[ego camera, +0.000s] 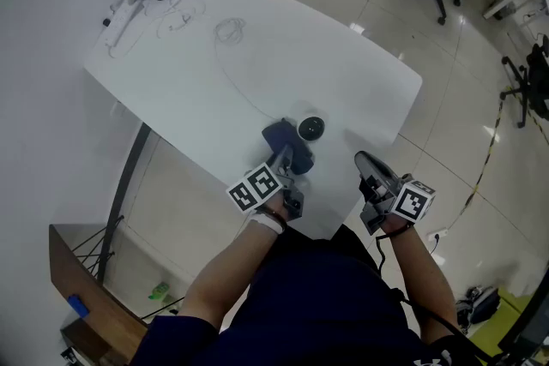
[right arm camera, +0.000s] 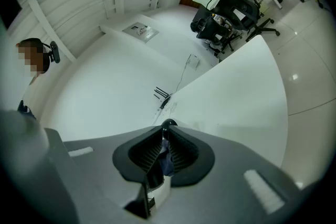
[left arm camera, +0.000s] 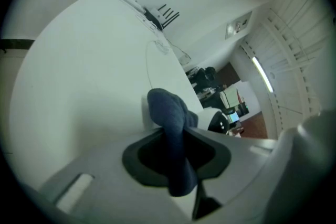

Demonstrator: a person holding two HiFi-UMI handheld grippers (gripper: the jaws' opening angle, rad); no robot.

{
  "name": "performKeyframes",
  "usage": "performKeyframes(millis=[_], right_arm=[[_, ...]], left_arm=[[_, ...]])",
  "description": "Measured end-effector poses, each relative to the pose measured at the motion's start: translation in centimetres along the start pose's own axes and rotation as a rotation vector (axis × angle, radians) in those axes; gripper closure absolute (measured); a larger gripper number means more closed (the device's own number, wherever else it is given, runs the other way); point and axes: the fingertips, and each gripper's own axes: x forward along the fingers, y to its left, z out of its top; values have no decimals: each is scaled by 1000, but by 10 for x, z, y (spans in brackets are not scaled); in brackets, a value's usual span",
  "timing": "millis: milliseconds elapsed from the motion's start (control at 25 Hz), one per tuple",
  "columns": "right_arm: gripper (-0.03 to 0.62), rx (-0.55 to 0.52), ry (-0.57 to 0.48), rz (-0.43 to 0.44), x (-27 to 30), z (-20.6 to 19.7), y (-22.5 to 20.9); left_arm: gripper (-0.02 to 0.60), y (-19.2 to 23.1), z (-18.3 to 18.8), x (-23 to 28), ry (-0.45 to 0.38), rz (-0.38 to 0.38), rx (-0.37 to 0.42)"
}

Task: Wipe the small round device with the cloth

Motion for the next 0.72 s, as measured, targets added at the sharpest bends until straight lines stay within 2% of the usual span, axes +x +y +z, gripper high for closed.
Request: performKeyframes(millis=[80, 120, 160, 240, 360, 400, 560, 640, 720], right_arm=[[553, -1, -8, 0, -5, 0, 2], [553, -1, -12, 1, -7, 0, 3], [553, -2, -15, 0, -9, 0, 4], [554, 0, -26, 1, -14, -1, 4], [554, 9, -35, 3, -17, -5, 9], [554, 10, -35, 4, -16, -7, 12], [554, 0, -36, 14, -12, -7, 21], [554, 2, -49, 22, -13, -6, 22], [554, 11, -60, 31, -13, -7, 22]], left_arm=[[500, -7, 19, -13, -59, 0, 38], [500, -16, 33, -22, -96, -5, 96], [500, -28, 47, -30, -130, -13, 190], [500, -62, 65, -41, -159, -36, 479], [500, -97, 65, -40, -151, -28, 1017], [500, -103, 62, -36, -149, -26, 1165], [500, -118, 41, -23, -124, -23, 1586], [500, -121, 23, -22, -132, -16, 1822], [500, -121, -1, -25, -125, -56, 2026]])
